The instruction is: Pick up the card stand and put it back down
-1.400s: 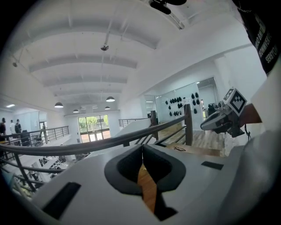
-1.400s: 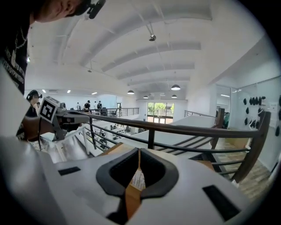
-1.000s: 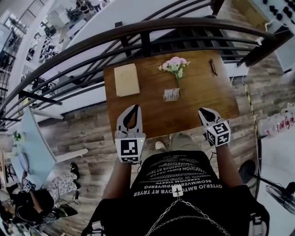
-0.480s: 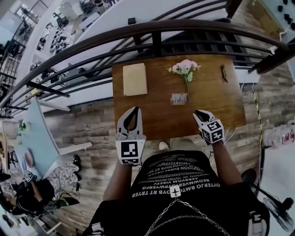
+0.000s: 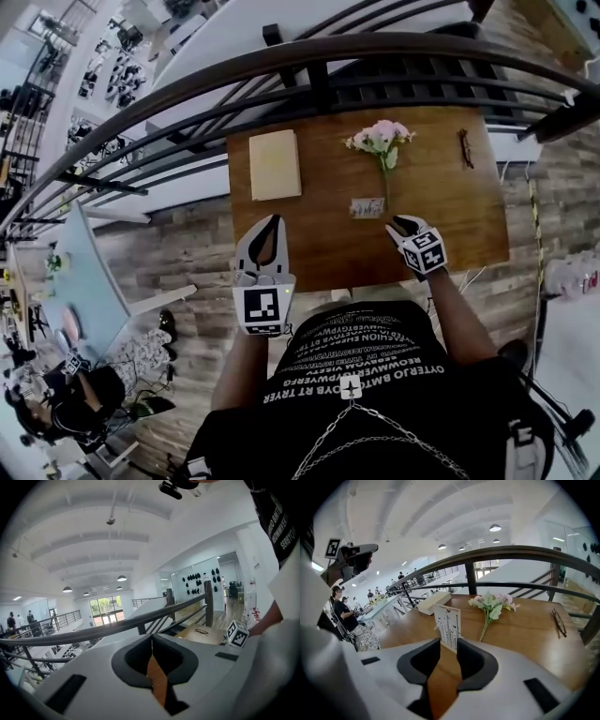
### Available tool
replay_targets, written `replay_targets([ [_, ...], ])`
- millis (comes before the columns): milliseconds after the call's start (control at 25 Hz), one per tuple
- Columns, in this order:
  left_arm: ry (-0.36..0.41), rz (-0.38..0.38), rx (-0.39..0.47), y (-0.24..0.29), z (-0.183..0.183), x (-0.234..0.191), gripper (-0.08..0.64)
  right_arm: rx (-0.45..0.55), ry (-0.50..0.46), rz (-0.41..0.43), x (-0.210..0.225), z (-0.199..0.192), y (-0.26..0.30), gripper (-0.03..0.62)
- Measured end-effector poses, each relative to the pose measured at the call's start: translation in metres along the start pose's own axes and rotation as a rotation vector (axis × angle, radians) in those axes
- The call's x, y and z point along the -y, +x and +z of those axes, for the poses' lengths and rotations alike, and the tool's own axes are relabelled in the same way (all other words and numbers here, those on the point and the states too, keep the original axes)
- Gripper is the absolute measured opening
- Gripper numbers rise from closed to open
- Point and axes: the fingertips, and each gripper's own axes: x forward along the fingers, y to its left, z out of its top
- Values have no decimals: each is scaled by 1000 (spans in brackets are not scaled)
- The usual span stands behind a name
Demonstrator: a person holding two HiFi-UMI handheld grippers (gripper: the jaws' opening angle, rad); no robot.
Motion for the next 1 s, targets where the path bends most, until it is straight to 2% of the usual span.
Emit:
replay_targets([
  [360,-8,-12,-49,32,-8,0,29,-49,-7,61,17,-6,50,158],
  [680,-13,-9,-92,37,-21,1,29,-68,-38,109,19,-13,75,173],
  [1000,-19,6,-124,37,-28,-1,29,-10,-111,117,23,-7,88,161],
])
